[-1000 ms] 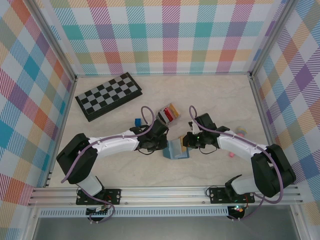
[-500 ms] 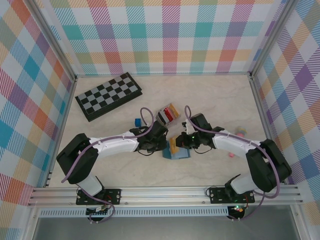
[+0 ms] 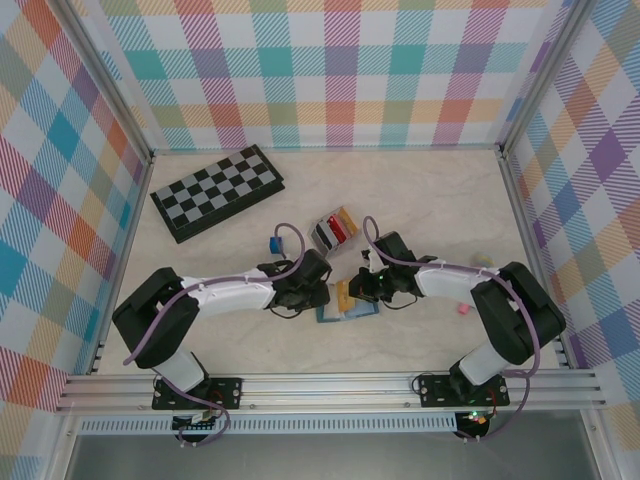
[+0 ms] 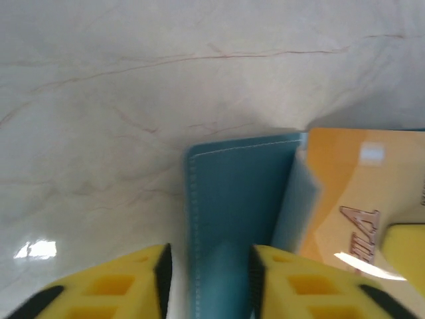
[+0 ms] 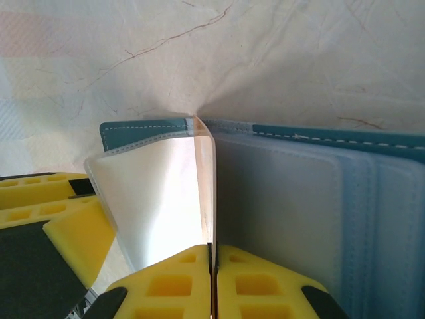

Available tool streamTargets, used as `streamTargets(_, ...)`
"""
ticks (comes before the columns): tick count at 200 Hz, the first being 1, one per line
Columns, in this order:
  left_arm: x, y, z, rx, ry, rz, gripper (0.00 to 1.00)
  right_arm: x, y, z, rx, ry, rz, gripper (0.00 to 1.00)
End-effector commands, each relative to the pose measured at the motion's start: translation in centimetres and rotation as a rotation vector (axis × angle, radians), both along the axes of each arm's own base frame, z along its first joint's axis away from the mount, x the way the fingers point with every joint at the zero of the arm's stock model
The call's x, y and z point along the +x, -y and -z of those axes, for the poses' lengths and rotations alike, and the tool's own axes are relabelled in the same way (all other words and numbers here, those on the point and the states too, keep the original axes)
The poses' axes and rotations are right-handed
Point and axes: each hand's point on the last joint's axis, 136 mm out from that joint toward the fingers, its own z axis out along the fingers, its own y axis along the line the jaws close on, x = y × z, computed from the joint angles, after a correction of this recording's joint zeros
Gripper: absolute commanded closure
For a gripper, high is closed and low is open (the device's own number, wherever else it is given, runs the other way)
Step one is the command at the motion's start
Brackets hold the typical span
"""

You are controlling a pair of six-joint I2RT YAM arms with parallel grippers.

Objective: Put the credit cards into the card holder
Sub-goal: Flip over the card slot in the card holder.

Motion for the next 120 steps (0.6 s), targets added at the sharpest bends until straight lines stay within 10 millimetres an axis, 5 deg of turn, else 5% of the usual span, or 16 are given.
streamTargets(1, 0.5, -1.0, -1.1, -0.008, 0.041, -0.040, 0.52, -0.6, 0.9, 1.8, -0.056, -0.031, 0.020, 0.92)
streamTargets(71, 1.4, -0.7, -3.2, -0.106, 0.134, -0.081, 0.22, -0.2, 1.0, 1.4, -0.073, -0.020, 0.027, 0.92)
streamTargets(120, 1.4, 1.3, -2.1, -0.123, 0.086, -0.002, 0.23, 0.1, 0.7, 0.6, -0.060, -0.004, 0.023, 0.92)
